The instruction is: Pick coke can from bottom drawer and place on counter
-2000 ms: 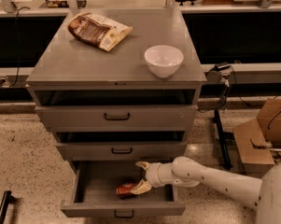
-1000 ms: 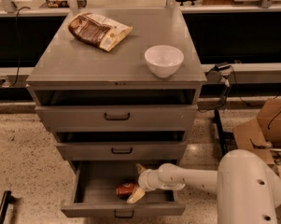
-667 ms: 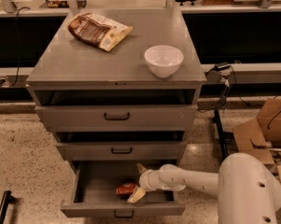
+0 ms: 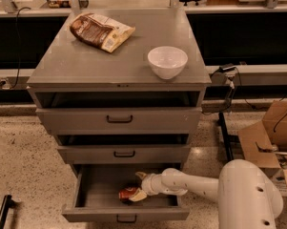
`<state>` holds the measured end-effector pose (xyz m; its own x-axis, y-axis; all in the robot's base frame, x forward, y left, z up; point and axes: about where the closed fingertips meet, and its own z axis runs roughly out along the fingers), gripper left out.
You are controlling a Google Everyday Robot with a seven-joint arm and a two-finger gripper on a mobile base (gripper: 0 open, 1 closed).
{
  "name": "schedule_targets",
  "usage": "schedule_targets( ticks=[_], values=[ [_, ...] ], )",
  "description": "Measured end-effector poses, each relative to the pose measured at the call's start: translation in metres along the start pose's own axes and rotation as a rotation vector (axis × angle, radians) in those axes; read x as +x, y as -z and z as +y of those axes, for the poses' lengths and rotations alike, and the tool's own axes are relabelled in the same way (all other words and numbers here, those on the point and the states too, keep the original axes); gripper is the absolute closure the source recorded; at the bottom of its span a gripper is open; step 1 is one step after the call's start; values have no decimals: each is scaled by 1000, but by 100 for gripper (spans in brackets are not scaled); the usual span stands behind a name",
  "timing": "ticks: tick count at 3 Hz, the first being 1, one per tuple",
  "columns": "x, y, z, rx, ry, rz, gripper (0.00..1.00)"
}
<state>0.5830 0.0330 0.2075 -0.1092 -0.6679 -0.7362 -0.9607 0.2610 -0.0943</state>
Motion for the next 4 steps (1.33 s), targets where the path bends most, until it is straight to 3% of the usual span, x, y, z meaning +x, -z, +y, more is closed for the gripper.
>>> schedule_targets(
  ticks=[1, 3, 4],
  values=[
    [6, -14, 1, -15, 40, 22, 20],
    [16, -47, 7, -51, 135, 144, 19],
    [25, -54, 9, -59, 147, 157, 20]
  ],
)
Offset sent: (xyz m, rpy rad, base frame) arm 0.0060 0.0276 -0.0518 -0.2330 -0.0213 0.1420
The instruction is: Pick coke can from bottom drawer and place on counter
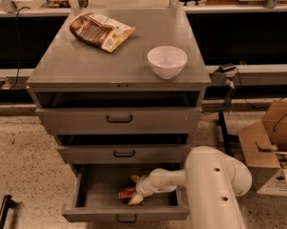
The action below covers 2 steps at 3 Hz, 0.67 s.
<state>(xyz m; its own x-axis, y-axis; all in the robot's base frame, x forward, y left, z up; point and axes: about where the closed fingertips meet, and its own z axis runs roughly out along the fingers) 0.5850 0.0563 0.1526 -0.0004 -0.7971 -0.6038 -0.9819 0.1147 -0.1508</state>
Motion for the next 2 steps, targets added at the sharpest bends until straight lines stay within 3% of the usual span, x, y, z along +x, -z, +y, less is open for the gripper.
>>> schedule_targets(
  ticks=[2],
  values=[
    [7, -5, 6, -33, 34, -9, 51]
  ],
)
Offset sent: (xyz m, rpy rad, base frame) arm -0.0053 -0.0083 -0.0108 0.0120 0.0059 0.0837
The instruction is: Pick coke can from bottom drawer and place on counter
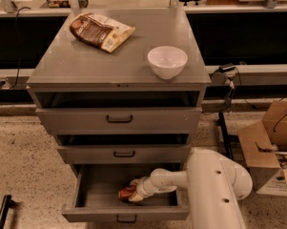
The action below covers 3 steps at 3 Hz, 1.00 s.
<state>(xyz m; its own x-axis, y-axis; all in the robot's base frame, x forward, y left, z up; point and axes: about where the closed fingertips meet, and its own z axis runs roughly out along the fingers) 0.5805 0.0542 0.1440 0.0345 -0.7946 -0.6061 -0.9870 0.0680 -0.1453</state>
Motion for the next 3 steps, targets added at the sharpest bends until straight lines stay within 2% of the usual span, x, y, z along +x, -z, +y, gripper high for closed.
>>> schedule_targets(
  ticks=[2, 3],
  values=[
    [4, 1, 5, -39, 32, -16, 98],
    [3, -1, 6, -61, 42, -15, 100]
  ],
)
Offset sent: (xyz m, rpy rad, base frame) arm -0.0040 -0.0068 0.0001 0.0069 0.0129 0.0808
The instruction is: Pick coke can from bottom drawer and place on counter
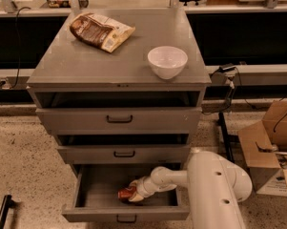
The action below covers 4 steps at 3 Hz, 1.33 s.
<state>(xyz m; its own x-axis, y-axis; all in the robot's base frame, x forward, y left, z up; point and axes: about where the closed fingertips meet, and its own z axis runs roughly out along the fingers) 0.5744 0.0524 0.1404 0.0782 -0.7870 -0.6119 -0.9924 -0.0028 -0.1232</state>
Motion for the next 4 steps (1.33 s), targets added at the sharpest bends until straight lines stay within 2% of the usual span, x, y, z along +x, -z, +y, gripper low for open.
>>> schedule_targets(
  ticks=[1, 2, 3, 4],
  values=[
    [7, -5, 2, -23, -15, -5, 100],
    [6, -4, 2, -23, -15, -6, 100],
    [-12, 14, 4, -37, 31, -70, 100],
    [-37, 52, 10, -39, 103, -179, 100]
  ],
)
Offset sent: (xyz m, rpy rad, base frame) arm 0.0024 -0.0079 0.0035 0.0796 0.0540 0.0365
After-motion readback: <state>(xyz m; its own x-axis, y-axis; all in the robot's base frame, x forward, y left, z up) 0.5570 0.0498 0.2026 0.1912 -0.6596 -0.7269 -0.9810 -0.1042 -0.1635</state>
